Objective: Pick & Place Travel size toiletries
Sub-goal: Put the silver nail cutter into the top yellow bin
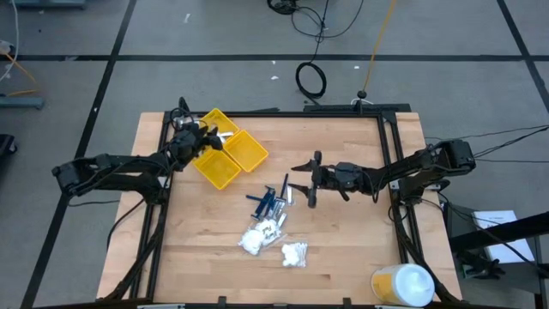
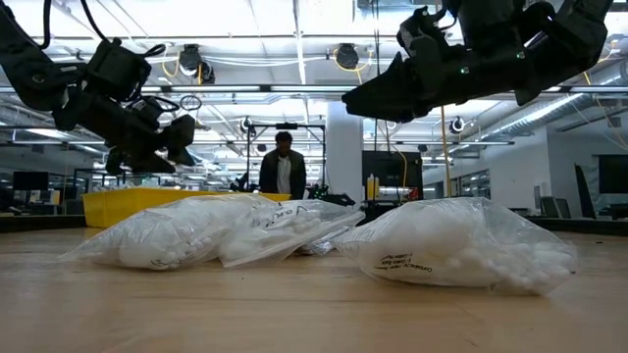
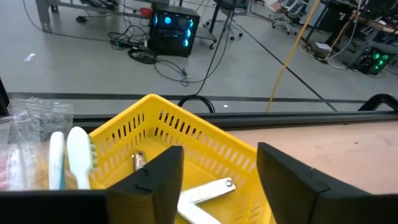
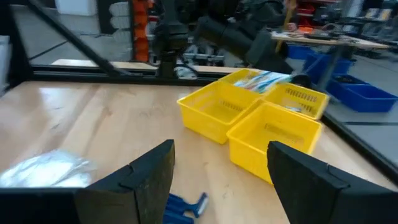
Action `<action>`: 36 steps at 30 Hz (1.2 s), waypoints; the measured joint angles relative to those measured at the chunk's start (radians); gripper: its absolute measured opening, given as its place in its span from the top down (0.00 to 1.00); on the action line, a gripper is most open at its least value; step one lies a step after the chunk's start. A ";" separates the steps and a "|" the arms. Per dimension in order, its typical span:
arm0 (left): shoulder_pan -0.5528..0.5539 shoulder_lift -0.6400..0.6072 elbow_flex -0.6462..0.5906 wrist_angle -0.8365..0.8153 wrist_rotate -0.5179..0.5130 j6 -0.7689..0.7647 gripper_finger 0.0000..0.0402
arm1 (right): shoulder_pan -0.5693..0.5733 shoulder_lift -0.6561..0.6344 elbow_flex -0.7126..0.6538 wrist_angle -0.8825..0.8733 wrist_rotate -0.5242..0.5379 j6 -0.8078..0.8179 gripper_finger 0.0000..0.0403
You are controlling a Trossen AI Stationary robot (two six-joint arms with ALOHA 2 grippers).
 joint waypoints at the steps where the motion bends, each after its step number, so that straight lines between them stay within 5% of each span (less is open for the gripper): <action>1: 0.000 0.000 0.000 -0.003 0.000 0.001 0.46 | 0.000 0.000 0.000 -0.004 -0.017 0.000 0.40; 13: 0.000 0.000 0.000 -0.016 0.001 0.000 0.37 | 0.002 0.049 0.111 -0.421 -0.084 0.117 0.40; 19: -0.003 0.000 0.000 -0.019 0.005 -0.002 0.37 | 0.002 0.174 0.161 -0.476 0.072 0.251 0.40; 23: -0.003 0.000 0.000 -0.022 0.009 0.000 0.37 | 0.008 0.258 0.218 -0.530 0.070 0.302 0.40; 36: -0.005 0.000 0.001 -0.023 0.010 0.006 0.37 | 0.036 0.298 0.296 -0.739 0.071 0.189 0.40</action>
